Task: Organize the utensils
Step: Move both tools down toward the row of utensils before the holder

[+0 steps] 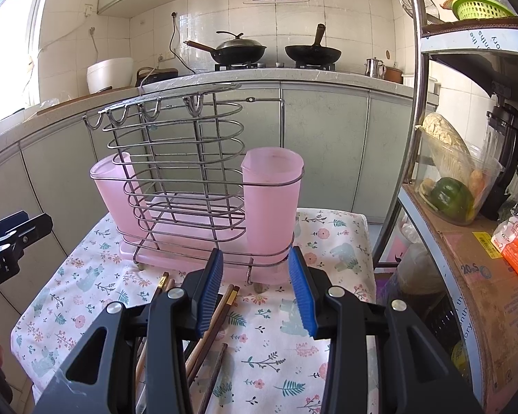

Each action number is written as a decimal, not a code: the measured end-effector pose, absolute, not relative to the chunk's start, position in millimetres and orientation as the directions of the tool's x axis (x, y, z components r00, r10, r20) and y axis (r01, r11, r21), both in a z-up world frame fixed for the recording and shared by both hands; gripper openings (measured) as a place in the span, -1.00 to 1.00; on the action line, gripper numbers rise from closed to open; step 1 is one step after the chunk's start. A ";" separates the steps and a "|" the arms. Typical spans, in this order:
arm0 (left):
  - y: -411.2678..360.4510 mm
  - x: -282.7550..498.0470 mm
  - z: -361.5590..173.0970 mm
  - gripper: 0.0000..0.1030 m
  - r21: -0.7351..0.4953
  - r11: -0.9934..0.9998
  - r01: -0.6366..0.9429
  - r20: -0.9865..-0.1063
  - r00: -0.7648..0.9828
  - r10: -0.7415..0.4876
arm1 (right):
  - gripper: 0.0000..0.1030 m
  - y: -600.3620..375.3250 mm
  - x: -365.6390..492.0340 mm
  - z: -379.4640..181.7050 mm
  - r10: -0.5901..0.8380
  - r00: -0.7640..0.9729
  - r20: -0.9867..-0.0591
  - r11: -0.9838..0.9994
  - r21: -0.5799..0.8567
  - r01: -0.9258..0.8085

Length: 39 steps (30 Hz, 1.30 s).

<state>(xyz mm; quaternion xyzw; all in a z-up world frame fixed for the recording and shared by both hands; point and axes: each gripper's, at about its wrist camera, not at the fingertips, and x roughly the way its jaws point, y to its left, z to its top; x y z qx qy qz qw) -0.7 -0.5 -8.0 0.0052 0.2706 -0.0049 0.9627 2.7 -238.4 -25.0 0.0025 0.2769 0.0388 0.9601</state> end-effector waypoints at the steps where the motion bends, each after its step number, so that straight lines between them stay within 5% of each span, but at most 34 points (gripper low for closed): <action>1: -0.4 -0.2 -8.9 0.29 0.008 1.000 0.014 -0.524 0.852 -0.007 | -0.25 -239.3 2.8 -26.8 0.077 0.841 -0.535 0.997 0.028 -0.073; 15: 11.6 15.2 -44.3 0.28 -0.026 0.997 0.072 -0.659 0.749 -0.072 | -0.25 -250.8 13.6 -65.0 0.148 0.715 -0.683 0.989 0.110 -0.100; 24: 11.2 32.1 -80.1 -0.23 -0.191 0.967 0.169 -0.790 0.558 -0.254 | -0.38 -255.0 18.1 -89.2 0.229 0.625 -0.746 0.973 0.192 -0.128; 30: -3.4 24.3 -101.3 -0.24 -0.291 0.924 0.249 -0.843 0.390 -0.370 | -0.47 -263.1 15.8 -100.1 0.323 0.536 -0.780 0.945 0.295 -0.140; 39: -31.1 20.0 -125.0 -0.24 -0.264 0.921 0.287 -0.885 0.307 -0.349 | -0.50 -255.8 11.9 -110.9 0.392 0.462 -0.795 0.919 0.356 -0.167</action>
